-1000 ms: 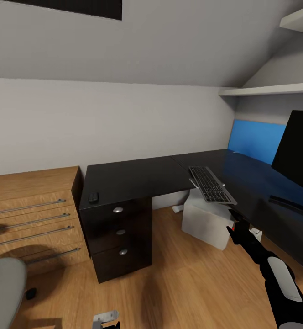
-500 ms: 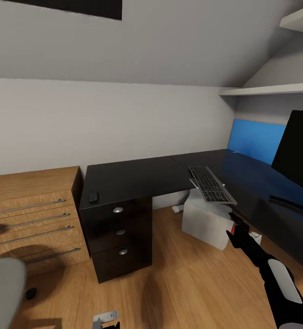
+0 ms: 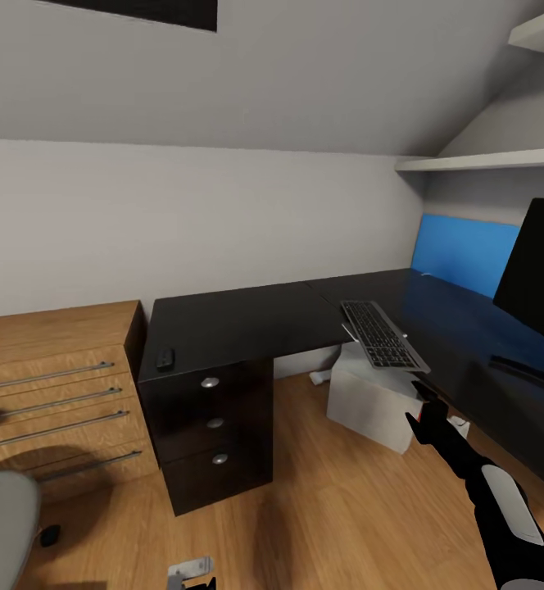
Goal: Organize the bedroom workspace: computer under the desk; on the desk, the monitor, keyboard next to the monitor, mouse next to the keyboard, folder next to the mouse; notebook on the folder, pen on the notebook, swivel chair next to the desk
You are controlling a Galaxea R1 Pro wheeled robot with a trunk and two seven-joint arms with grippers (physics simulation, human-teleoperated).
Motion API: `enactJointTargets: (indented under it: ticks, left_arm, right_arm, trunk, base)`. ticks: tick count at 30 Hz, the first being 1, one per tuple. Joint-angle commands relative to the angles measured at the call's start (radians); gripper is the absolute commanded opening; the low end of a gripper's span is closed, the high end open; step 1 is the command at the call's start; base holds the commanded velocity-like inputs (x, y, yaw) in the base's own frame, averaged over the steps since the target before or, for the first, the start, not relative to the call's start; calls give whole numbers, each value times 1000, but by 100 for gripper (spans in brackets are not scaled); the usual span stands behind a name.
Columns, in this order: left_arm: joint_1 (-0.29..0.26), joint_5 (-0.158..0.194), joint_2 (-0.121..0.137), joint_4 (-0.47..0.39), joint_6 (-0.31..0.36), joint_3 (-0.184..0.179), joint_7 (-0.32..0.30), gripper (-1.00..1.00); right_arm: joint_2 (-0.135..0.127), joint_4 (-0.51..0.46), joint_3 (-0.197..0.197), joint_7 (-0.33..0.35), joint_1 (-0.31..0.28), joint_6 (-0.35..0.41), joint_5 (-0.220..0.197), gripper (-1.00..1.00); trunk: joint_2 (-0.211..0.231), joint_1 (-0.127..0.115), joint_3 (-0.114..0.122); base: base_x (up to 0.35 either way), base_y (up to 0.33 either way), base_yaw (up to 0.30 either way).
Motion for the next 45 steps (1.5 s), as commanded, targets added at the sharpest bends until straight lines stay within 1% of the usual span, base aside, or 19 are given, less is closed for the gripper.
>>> enactJointTargets:
  ticks: [1, 6, 20, 45]
  left_arm:
    - [-1, 7, 1, -2, 3, -10, 8, 100]
    - [-1, 8, 2, 1, 3, -17, 8, 100]
    - [-1, 9, 3, 14, 4, -18, 8, 100]
    - [-1, 8, 2, 14, 5, -20, 8, 100]
  right_arm:
    - [0, 0, -2, 2, -1, 5, 0, 100]
    - [0, -2, 1, 2, -1, 2, 3, 100]
    - [0, -3, 2, 2, -1, 0, 5, 100]
    - [0, -1, 2, 2, -1, 0, 5, 100]
  trunk:
    - [0, 0, -1]
    - [0, 0, -1]
    - [0, 0, -1]
    - [0, 0, -1]
  base:
    - [26, 0, 0]
    - [162, 0, 0]
    - [171, 0, 0]
    - [100, 0, 0]
